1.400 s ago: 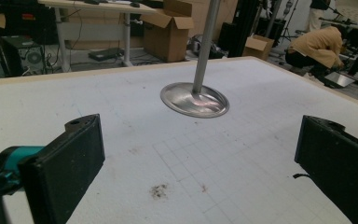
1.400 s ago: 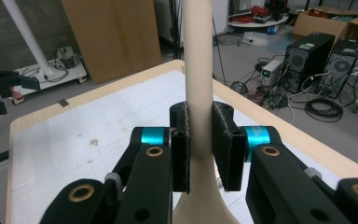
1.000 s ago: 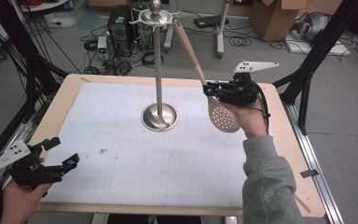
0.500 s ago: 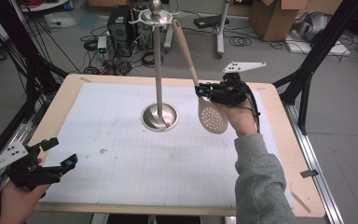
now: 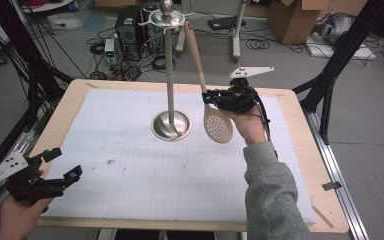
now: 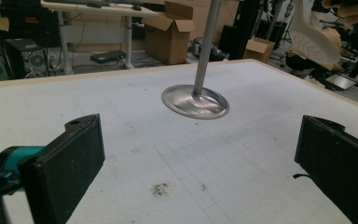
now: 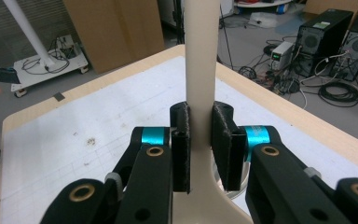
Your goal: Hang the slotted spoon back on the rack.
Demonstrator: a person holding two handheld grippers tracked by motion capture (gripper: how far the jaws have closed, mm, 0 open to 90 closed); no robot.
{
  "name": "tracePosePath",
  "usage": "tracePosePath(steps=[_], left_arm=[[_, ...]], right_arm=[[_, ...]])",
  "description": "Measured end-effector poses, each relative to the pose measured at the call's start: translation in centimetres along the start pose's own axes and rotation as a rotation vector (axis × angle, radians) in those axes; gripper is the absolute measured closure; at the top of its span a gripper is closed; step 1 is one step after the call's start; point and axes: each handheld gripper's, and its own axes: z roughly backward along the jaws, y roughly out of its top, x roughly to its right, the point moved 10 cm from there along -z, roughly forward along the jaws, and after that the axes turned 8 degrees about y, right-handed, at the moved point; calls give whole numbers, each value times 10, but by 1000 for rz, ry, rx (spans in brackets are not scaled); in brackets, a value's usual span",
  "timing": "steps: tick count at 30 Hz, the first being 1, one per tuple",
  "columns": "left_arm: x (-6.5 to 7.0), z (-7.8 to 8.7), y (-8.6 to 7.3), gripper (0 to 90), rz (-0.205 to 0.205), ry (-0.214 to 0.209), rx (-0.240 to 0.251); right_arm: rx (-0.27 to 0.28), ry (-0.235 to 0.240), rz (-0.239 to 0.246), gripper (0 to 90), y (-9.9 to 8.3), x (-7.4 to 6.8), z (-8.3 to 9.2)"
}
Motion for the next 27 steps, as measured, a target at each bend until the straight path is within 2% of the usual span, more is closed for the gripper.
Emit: tracePosePath(steps=[27], left_arm=[[2,0,-1,19,2,-4,-3]], right_arm=[[-9,-36,0,782,1,3,-29]])
